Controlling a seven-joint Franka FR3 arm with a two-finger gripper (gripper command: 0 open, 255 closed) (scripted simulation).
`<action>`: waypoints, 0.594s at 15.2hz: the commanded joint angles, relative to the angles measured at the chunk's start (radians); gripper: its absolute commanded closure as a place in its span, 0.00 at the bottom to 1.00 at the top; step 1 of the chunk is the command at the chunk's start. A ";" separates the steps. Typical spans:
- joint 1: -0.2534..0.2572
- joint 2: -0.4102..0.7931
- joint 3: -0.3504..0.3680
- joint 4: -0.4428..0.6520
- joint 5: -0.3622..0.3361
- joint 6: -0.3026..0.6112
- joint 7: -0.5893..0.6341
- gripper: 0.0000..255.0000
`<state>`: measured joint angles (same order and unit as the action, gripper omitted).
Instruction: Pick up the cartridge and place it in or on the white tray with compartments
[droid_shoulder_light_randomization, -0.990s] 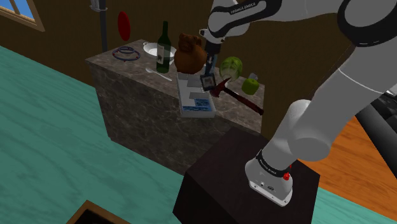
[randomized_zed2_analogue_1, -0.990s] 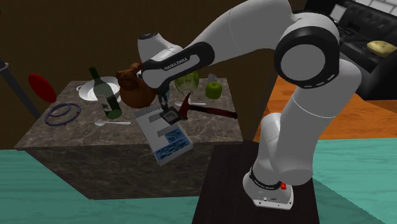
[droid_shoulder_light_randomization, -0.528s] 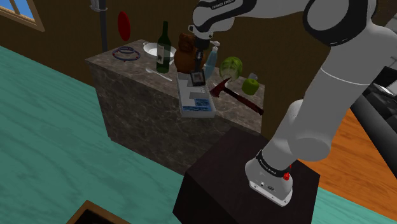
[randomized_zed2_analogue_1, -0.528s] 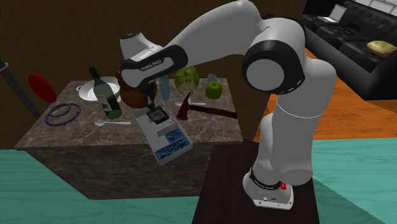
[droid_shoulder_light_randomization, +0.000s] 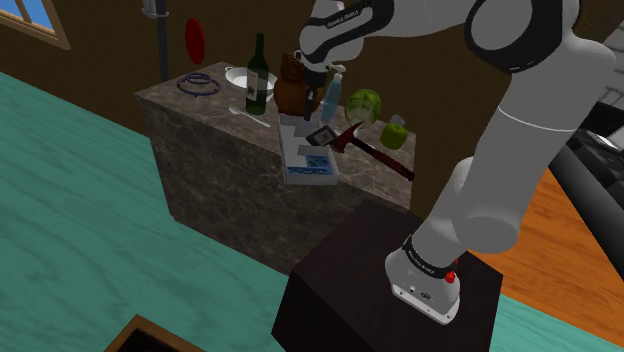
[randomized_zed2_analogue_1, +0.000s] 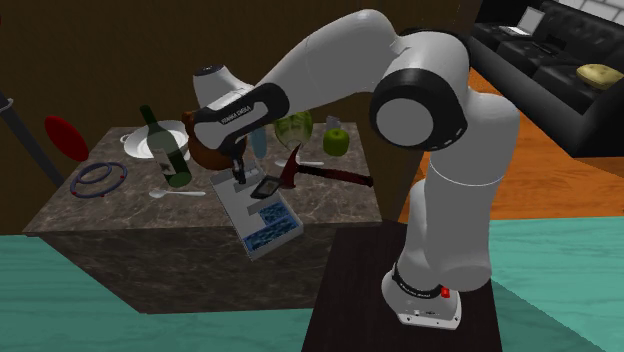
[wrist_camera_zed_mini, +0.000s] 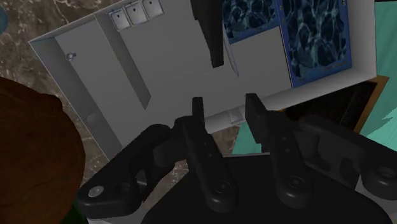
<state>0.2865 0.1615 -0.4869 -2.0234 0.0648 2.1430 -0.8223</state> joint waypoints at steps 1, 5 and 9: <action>-0.007 -0.072 -0.007 -0.089 -0.002 0.074 -0.050 0.00; -0.047 -0.312 -0.066 -0.386 0.066 0.334 -0.344 0.00; -0.014 -0.419 -0.190 -0.529 0.214 0.473 -0.659 0.00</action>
<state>0.2642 -0.2398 -0.6519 -2.5245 0.2490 2.5875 -1.4146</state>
